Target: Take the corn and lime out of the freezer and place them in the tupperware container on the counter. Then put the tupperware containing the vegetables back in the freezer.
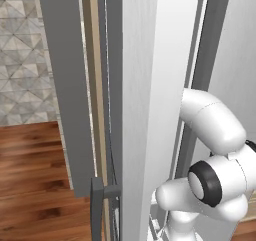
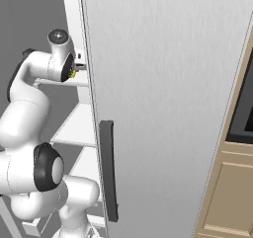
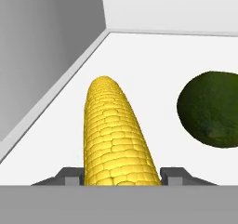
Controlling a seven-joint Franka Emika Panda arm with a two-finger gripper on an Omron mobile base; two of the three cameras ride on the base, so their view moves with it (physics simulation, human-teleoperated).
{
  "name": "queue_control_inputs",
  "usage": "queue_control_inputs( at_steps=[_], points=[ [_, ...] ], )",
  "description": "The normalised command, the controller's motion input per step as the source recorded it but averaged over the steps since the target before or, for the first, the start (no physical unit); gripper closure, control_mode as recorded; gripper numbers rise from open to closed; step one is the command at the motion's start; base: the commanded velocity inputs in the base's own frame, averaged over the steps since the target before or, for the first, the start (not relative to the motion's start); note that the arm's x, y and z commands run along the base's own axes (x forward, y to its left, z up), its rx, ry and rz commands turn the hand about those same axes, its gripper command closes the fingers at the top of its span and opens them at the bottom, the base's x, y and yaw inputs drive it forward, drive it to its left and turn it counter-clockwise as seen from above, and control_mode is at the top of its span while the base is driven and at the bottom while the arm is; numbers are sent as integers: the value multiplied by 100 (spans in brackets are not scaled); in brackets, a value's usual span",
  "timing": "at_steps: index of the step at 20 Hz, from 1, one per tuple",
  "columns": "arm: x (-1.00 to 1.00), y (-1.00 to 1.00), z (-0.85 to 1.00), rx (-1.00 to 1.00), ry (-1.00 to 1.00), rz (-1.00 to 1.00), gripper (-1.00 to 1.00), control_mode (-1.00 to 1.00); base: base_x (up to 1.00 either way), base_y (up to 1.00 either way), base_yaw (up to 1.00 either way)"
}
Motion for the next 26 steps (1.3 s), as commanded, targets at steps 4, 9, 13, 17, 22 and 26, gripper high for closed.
queue_control_inputs(
  at_steps=[4, 9, 13, 17, 22, 26],
  points=[
    [-6, -2, -15, 0, 0, 0, 100, -100, 0, 0, 0],
    [-40, -33, -1, 0, -4, -4, 100, -100, 0, 0, 0],
    [-59, -50, 0, 0, -8, -6, 100, -100, 0, 0, 0],
    [-89, -23, 1, 0, -11, -4, 100, -100, 0, 0, 0],
    [-98, -14, 24, 0, -8, -5, 100, -100, 0, 0, 0],
    [-96, -23, 36, 0, -3, -4, 100, -100, 0, 0, 0]
  ],
)
